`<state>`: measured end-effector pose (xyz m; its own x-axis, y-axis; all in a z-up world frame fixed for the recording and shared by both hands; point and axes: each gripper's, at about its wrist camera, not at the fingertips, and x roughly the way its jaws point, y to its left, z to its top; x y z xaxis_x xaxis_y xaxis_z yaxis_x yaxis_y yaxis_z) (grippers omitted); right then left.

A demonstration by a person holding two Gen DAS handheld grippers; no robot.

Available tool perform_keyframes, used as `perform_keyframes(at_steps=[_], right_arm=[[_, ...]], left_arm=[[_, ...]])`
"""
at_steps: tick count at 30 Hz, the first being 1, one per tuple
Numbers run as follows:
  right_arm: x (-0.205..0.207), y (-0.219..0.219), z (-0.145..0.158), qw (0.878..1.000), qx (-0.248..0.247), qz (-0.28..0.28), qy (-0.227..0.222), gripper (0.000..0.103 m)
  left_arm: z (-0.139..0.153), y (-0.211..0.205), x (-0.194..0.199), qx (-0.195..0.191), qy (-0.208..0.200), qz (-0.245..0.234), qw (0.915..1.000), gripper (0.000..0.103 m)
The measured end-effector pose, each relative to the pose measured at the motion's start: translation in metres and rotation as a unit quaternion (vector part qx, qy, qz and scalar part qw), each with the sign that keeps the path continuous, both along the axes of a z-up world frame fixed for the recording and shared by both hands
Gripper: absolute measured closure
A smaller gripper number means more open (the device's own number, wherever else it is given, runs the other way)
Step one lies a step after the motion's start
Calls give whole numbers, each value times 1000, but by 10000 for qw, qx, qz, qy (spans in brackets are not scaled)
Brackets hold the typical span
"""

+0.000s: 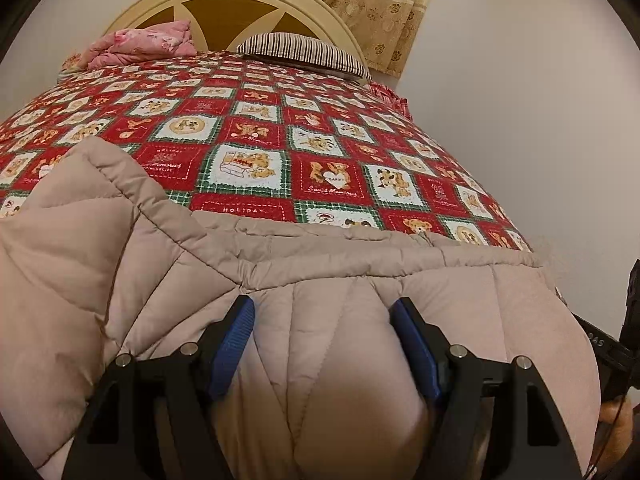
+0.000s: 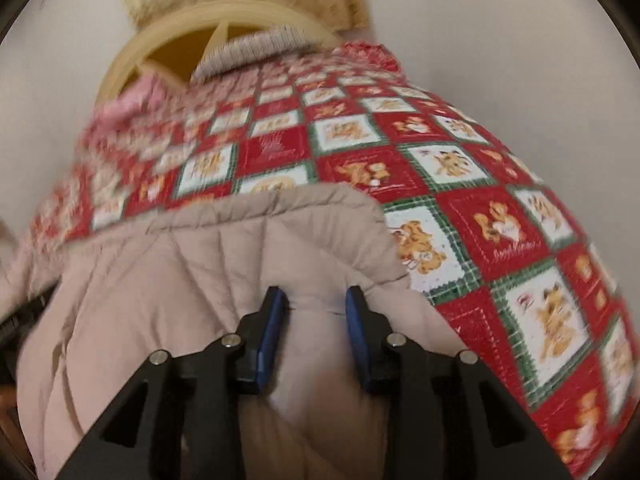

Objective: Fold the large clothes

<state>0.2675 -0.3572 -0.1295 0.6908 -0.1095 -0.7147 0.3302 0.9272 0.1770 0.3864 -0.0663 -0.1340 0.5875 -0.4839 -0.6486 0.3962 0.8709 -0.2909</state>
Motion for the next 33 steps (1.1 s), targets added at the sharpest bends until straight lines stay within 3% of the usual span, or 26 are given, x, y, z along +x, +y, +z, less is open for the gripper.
perform_keyframes(at_steps=[4,7,10,13,16,19,22,24,28,33], right_arm=[[13,11,-5,9991,-386,-59,137,68],[15,12,-4,9990,-396,-59,210,68],[11,19,13,9957,-738,-189,532,73],[-15,58,58,9965,-739,57,-391,74],[-20,111,78,9944,-258,713,-736,74],[-9,147,67,9936,64,959,-589,75],[5,161,32,9947,347,888,-379,75],[8,165,9,9947,180,896,-465,76],[11,174,-2,9946,-79,950,-416,76],[19,166,-8,9941,127,1031,-295,77]], left_arm=[[0,-1,0,8,-2,-3,10000,31],[0,0,0,21,-11,3,10000,31],[0,1,0,-10,5,12,10000,31],[0,2,0,-27,9,17,10000,31],[0,2,0,-24,-4,40,10000,31],[1,5,-2,-47,-9,73,10000,31],[1,8,-3,-104,-11,108,9999,31],[1,10,-2,-177,7,118,9998,31],[2,10,-2,-209,51,85,9997,31],[24,36,-16,-462,324,-76,9984,31]])
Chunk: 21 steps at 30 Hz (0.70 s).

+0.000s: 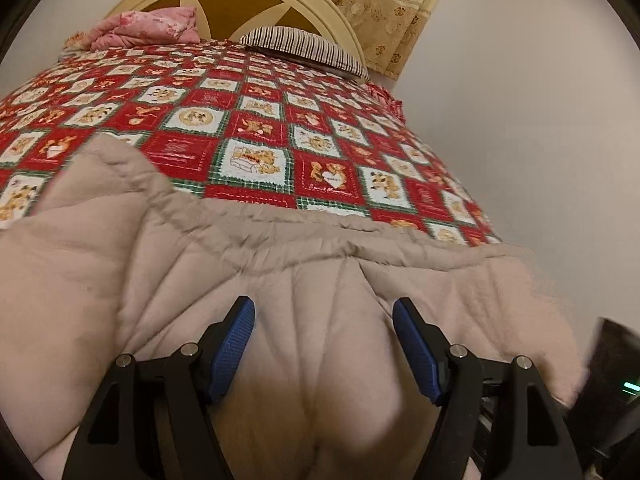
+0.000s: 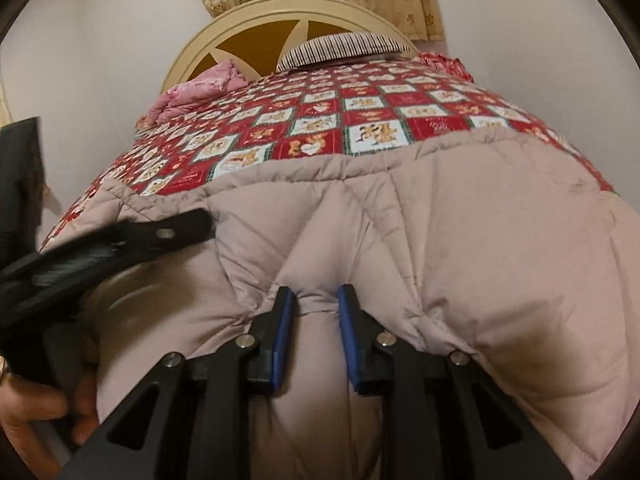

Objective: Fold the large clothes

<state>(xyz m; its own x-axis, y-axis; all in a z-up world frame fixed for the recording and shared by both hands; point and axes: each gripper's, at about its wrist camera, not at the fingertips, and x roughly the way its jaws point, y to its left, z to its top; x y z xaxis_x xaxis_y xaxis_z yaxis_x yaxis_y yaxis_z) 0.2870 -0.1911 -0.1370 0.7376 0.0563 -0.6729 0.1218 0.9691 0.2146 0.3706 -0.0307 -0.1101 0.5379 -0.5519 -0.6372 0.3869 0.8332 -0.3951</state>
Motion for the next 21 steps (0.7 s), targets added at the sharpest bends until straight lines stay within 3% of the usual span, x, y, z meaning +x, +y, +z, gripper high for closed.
perform_keyframes(at_steps=[3,7,11,13,15,21], right_arm=[[0,3,-1,10000,-71,-19,21,77],[-1,5,-2,10000,-94,-22,14,77],[-1,5,-1,9999,-117,-26,11,77],[-2,6,-1,9999,-140,-33,12,77],[-2,8,0,9998,-189,-40,13,77],[-2,11,1,9996,-275,-61,25,77]], left_arm=[[22,43,-29,-301,-18,206,9993,31],[36,122,-92,-404,-350,929,9942,30],[17,178,-146,-538,-351,1623,9846,30],[0,198,-171,-822,-183,1985,9765,30],[-18,210,-189,-1194,142,2162,9689,29],[-38,184,-194,-1798,553,1813,9653,25]])
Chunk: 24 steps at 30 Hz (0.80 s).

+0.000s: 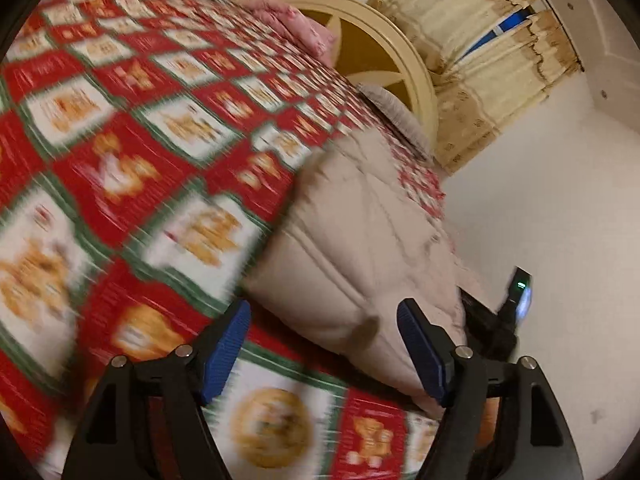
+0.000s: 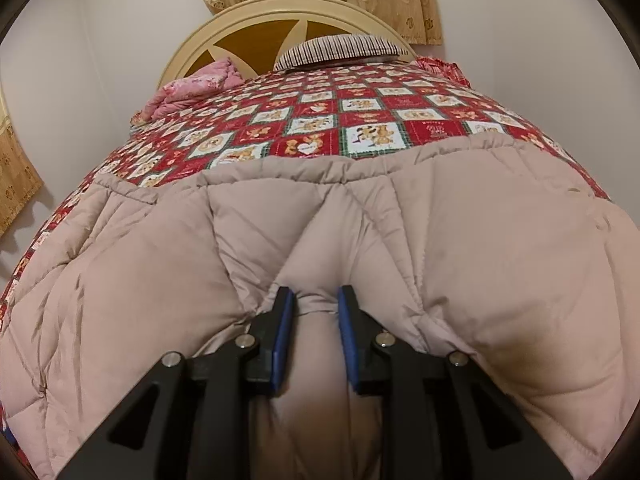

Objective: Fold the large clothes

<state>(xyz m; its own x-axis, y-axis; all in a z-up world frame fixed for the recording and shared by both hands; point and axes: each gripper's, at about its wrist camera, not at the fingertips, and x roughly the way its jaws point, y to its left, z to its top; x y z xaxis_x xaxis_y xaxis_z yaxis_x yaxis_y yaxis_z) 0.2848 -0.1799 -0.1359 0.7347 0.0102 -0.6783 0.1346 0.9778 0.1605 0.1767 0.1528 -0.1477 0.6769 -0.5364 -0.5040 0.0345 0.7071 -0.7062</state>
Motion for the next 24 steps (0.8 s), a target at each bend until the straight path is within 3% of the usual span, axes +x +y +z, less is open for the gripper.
perform_keyframes(at_steps=[4,13,18,21,24], right_arm=[[0,0,0,10000,-7,-2,-2,77],[0,0,0,10000,-2,0,-2,77],[0,-2,12,9995,169,-6,248,77],[-26,-6,38,9986,454,-169,-188,72],[-36,9,37,9981,598,93,-138,73]], left_arm=[[-13,-24,14,-615,244,-265,9975,18],[-8,-43,51,-737,82,380,9965,11],[-8,-39,44,-747,-183,319,9965,11],[-8,-38,46,-787,-229,272,9963,11],[-9,-39,52,-753,-143,367,9964,11]])
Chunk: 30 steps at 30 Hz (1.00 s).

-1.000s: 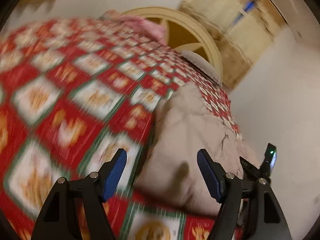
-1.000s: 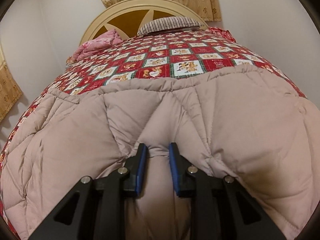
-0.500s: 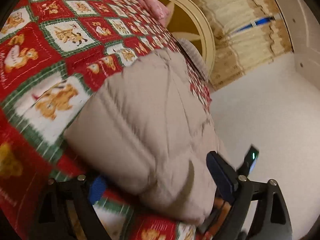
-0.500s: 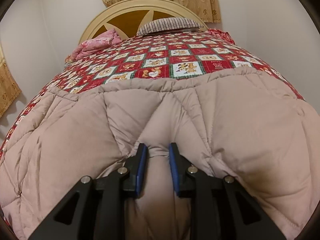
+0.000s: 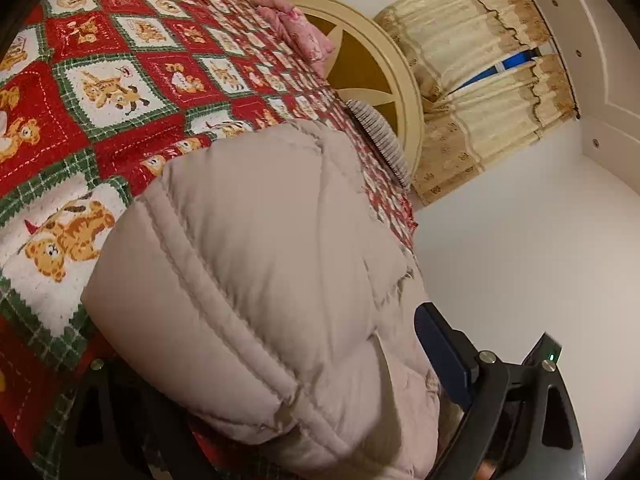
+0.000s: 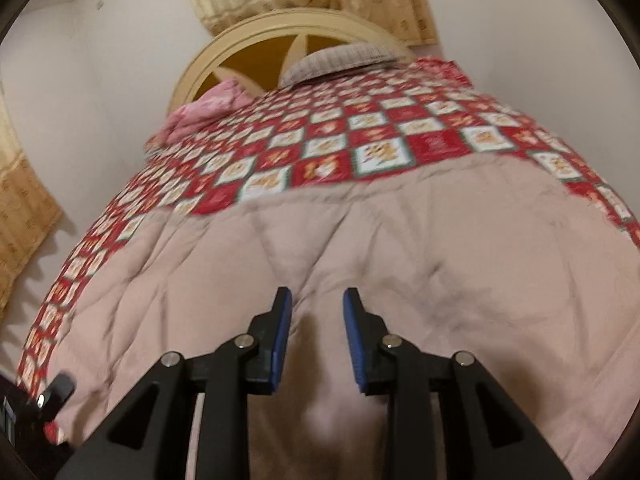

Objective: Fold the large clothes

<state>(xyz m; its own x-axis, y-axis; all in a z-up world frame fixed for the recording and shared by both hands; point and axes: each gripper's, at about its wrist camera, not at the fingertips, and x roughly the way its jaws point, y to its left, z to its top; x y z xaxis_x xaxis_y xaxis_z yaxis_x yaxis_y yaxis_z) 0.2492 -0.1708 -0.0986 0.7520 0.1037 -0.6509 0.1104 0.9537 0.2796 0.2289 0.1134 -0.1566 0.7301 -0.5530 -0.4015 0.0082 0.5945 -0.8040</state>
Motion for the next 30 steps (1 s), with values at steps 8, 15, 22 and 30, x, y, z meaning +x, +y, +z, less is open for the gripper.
perform_keyframes(at_steps=[8,15,22,30], right_arm=[[17,12,-35,9987,-264,50,429,75],[12,-6,-39,9938,932,46,603,75],[-5,58,-39,9712,2133,669,828,78],[-11,156,-51,8856,3919,2151,1259,86]], left_arm=[[4,-5,15,-237,-522,-437,9974,39],[51,-7,7,142,-1270,-1214,9843,64],[125,-3,-31,875,-2181,-1913,9530,65],[161,-13,-66,2016,-2616,-2382,9133,65]])
